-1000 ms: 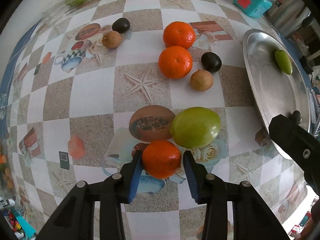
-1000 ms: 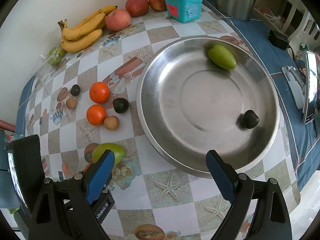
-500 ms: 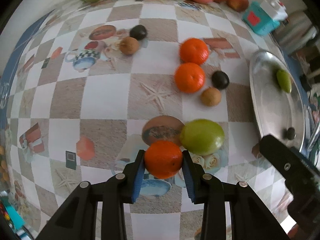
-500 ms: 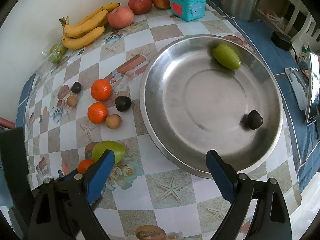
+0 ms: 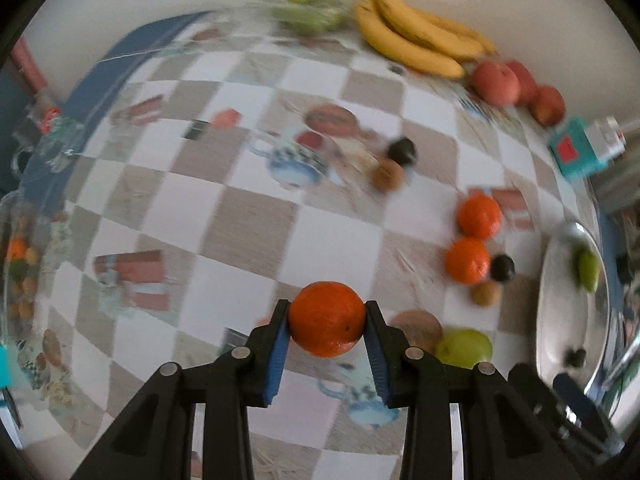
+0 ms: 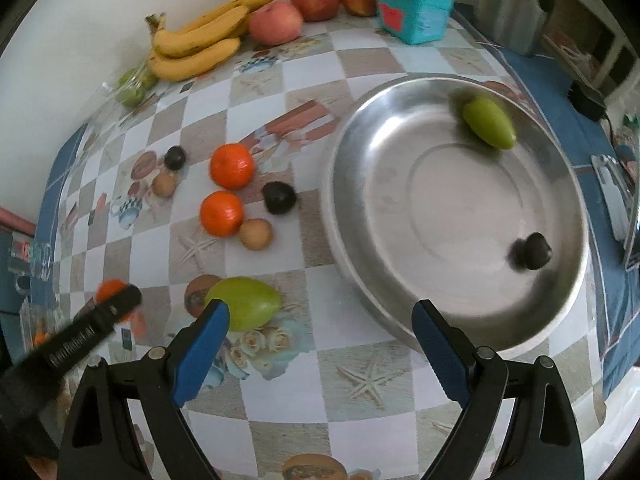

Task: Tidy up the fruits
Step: 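Grasp the yellow-green mango with the right gripper while the left gripper holds the tangerine, then carry the tangerine with the left gripper while the right gripper carries the mango over the plate, then open the left gripper to drop the tangerine into the plate while the right gripper releases the mango, then move the left gripper toward a kiwi while the right gripper moves toward a tangerine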

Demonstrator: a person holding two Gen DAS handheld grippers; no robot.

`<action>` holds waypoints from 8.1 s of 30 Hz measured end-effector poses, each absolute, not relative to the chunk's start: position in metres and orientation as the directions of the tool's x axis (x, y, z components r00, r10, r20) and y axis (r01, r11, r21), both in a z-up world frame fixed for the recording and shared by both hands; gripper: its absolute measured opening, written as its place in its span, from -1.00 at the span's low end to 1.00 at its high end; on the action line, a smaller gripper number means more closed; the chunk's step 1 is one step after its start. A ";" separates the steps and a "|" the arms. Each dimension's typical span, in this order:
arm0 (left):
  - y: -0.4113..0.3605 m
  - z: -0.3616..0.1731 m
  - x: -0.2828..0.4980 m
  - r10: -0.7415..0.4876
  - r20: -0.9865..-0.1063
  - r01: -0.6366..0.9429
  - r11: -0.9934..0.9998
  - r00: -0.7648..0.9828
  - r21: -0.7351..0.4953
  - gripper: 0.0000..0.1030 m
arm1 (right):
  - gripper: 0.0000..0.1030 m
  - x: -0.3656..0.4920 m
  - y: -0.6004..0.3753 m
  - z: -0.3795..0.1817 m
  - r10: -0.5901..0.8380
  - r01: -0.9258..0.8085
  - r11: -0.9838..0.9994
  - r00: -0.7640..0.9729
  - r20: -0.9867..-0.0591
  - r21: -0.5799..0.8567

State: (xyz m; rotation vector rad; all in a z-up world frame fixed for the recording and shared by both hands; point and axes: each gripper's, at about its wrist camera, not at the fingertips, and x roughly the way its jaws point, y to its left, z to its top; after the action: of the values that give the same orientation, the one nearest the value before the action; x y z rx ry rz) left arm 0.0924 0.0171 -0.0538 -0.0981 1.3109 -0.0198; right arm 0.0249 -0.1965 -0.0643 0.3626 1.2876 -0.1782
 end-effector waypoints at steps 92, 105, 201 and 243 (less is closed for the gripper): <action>-0.028 -0.047 0.087 -0.122 -0.947 0.064 0.992 0.298 -0.108 -0.26 | 0.11 0.021 -0.249 -0.043 0.094 0.422 0.862 0.411 -0.907 0.281; -0.102 -0.032 0.064 -0.254 -0.904 0.301 0.942 0.344 -0.150 -0.26 | 0.11 -0.014 -0.327 -0.050 0.024 0.618 0.731 0.401 -0.916 0.289; 0.055 -0.015 0.157 0.049 -0.920 -0.179 0.983 0.389 -0.023 0.87 | 0.41 0.072 -0.225 -0.039 0.093 0.327 0.916 0.387 -0.917 0.231; 0.026 -0.048 0.188 -0.037 -0.922 -0.033 0.998 0.385 -0.053 1.00 | 0.71 0.108 -0.188 -0.050 0.098 0.223 0.949 0.461 -0.882 0.222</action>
State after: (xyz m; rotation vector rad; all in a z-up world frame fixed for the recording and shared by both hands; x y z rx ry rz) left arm 0.1883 0.0264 -0.0477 -0.0665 1.1760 -0.0024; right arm 0.1080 -0.1882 -0.0500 0.3279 1.0941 -0.0787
